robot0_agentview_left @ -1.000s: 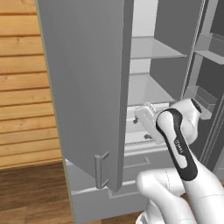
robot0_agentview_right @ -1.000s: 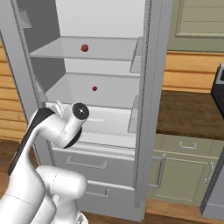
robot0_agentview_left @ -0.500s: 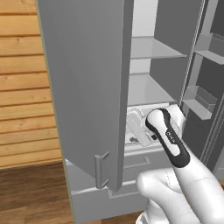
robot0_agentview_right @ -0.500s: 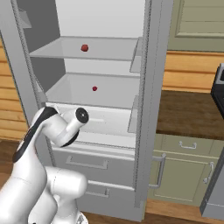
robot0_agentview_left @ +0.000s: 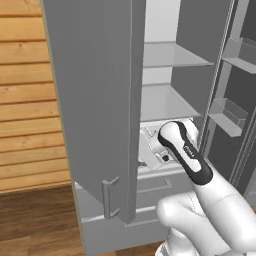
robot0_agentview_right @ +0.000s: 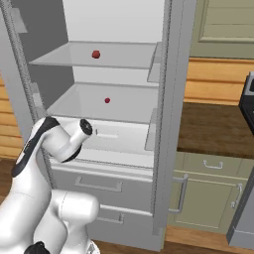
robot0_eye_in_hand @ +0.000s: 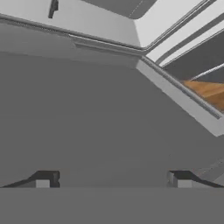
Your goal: Take the strawberry from the fridge and place it on top of the pancake, located on the dining counter.
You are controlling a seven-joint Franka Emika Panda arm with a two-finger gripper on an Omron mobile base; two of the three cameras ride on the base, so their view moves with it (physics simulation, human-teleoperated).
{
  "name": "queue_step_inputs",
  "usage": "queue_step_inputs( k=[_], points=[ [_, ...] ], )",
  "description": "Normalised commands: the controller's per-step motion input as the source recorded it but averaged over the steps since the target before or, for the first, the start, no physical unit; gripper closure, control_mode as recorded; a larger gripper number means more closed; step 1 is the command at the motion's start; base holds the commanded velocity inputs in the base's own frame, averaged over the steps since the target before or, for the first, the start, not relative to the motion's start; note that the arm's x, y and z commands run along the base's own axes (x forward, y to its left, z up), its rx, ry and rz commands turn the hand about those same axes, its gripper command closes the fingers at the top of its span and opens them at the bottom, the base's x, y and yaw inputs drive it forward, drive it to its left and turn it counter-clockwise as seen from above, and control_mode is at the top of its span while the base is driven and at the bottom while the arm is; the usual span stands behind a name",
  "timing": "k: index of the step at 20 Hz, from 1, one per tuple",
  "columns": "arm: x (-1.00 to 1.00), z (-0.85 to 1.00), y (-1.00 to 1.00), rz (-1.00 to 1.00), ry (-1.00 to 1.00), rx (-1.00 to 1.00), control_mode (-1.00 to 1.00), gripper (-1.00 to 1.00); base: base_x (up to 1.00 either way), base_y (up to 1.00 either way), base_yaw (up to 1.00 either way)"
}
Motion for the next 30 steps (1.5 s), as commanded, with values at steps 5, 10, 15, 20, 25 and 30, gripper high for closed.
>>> queue_step_inputs(
  k=[5, 10, 15, 20, 25, 30],
  points=[
    [-0.40, 0.06, 0.74, 0.20, 0.00, 0.00, -1.00, -1.00, 0.00, 0.00, 0.00],
    [-0.09, 0.00, 0.89, 0.16, 0.00, 0.00, -1.00, -1.00, 0.00, 0.00, 0.00],
    [-0.03, 0.00, 0.93, 0.15, 0.00, 0.00, -1.00, -1.00, 0.00, 0.00, 0.00],
    [-0.09, -0.01, 0.89, 0.14, 0.00, 0.00, -1.00, -1.00, 0.00, 0.00, 0.00],
    [-0.11, -0.02, 0.66, 0.08, 0.00, 0.00, -1.00, -1.00, 0.00, 0.00, 0.00],
    [-0.04, 0.07, -0.39, 0.00, -0.01, -0.01, -1.00, -1.00, 0.00, 0.00, 0.00]
  ],
)
